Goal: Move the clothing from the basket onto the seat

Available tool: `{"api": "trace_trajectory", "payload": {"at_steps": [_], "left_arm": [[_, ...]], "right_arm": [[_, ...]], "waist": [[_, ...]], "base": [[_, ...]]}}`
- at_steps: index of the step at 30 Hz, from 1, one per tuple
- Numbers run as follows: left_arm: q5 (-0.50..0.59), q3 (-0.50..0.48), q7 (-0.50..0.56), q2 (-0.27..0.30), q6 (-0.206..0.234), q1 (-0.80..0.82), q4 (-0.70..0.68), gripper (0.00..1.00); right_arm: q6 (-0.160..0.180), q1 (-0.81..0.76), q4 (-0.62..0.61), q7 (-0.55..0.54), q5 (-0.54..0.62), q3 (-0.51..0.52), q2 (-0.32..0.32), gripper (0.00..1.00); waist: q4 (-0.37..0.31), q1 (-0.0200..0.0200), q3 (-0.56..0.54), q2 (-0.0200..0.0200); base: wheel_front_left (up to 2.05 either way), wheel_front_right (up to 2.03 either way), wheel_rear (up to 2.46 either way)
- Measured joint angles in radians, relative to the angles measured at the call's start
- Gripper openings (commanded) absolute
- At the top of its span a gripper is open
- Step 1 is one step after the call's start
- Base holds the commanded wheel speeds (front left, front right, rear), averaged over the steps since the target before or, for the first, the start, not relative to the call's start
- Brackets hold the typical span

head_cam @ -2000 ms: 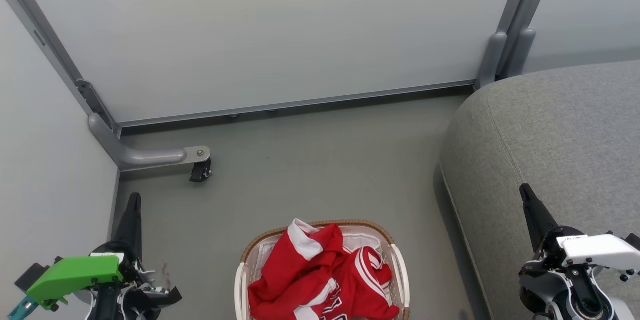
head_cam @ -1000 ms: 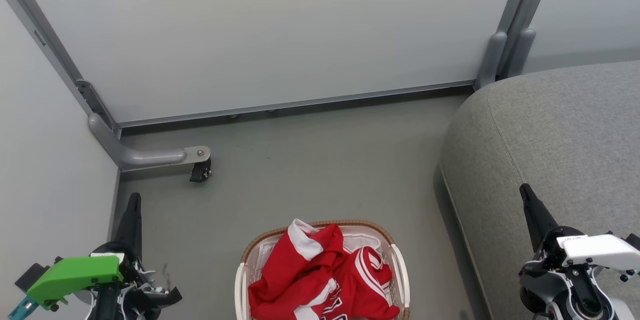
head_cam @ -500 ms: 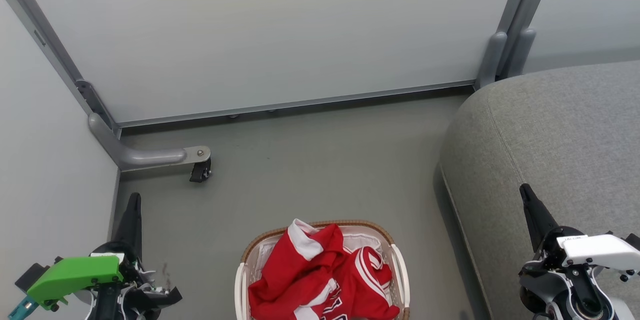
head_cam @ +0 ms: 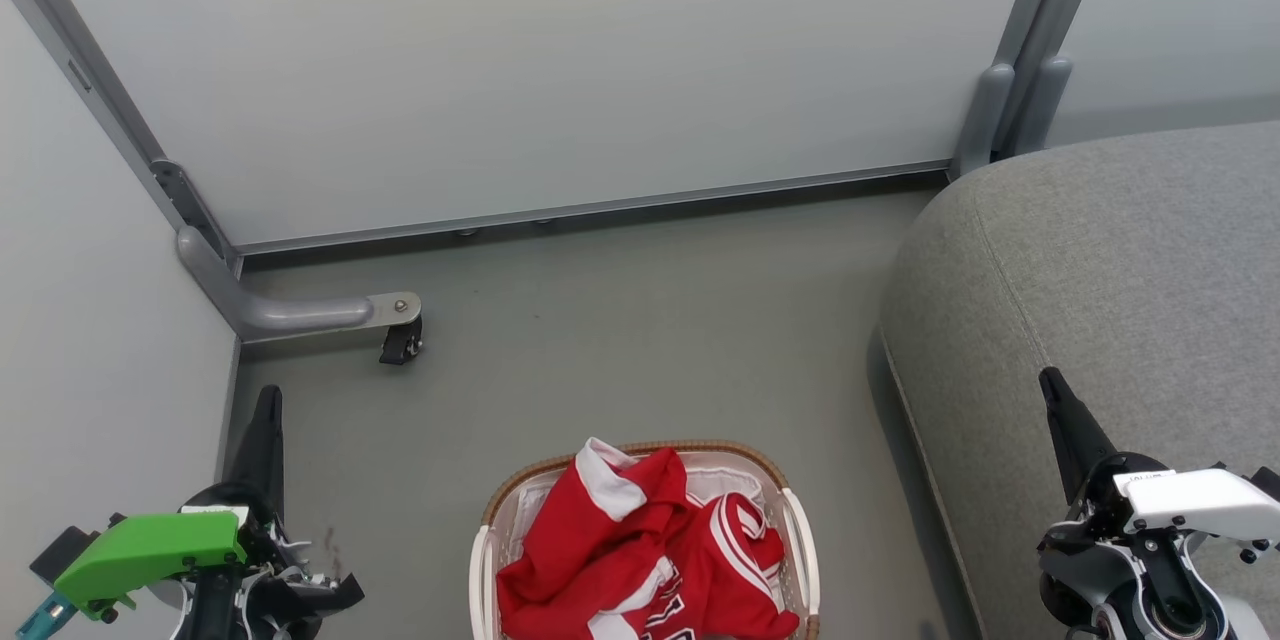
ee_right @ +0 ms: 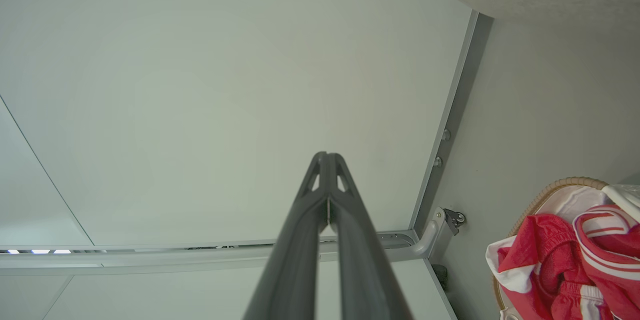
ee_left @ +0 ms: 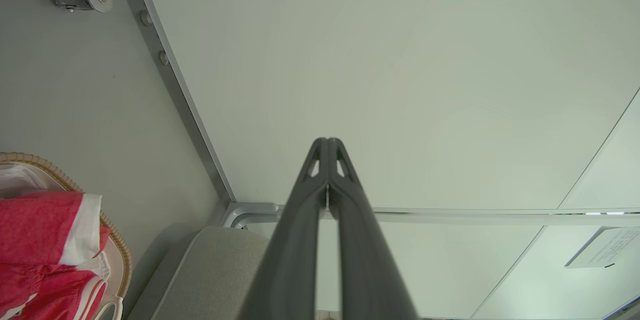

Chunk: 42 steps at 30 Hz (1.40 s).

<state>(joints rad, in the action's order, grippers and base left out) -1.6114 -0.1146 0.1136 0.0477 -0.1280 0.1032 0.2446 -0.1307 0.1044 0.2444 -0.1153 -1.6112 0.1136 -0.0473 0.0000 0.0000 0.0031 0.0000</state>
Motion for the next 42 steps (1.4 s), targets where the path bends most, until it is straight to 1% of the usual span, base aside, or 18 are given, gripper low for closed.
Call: {"api": "trace_trajectory", "payload": {"at_steps": [2,3,8,15,23,33,39,42], "left_arm": [[0.0,0.0,0.0,0.0,0.0,0.0,0.0,0.0],[0.0,0.001,0.0,-0.001,0.001,-0.001,0.004,1.0],[0.0,0.009,-0.002,-0.007,0.003,-0.032,0.049,1.0],[0.008,0.051,-0.037,-0.008,0.004,-0.035,0.049,1.0],[0.084,0.082,-0.073,-0.008,0.004,-0.034,0.03,1.0],[0.261,0.105,-0.115,-0.008,0.004,-0.021,-0.007,1.0],[0.388,0.121,-0.139,-0.007,0.004,-0.019,-0.028,1.0],[0.447,0.131,-0.151,-0.007,0.006,-0.019,-0.039,1.0]], "right_arm": [[0.0,0.0,0.0,0.0,0.0,0.0,0.0,0.0],[0.0,-0.002,0.003,0.0,0.0,0.0,0.001,1.0],[0.0,-0.037,0.045,0.002,0.0,-0.003,0.016,1.0],[0.0,-0.042,0.044,0.036,0.02,-0.011,0.017,1.0],[0.0,-0.043,0.039,0.073,0.097,0.004,0.016,1.0],[0.0,-0.043,-0.002,0.116,0.311,0.025,0.015,1.0],[0.0,-0.042,-0.047,0.139,0.501,0.024,0.013,1.0],[0.0,-0.043,-0.066,0.15,0.577,0.018,0.012,1.0]], "waist": [[0.0,0.0,0.0,0.0],[0.0,0.0,0.0,0.0],[0.0,0.0,0.0,0.0],[0.0,0.0,0.001,0.0],[0.002,0.0,0.003,0.0],[0.004,0.0,0.008,0.0],[0.007,0.0,0.009,0.0],[0.007,0.0,0.009,0.0]], "base": [[0.0,0.0,0.0],[0.0,0.0,0.0],[0.0,0.0,0.0],[0.0,0.0,0.0],[0.0,0.0,0.0],[0.0,0.0,0.0],[0.0,0.0,0.0],[0.0,0.0,0.0]]}}
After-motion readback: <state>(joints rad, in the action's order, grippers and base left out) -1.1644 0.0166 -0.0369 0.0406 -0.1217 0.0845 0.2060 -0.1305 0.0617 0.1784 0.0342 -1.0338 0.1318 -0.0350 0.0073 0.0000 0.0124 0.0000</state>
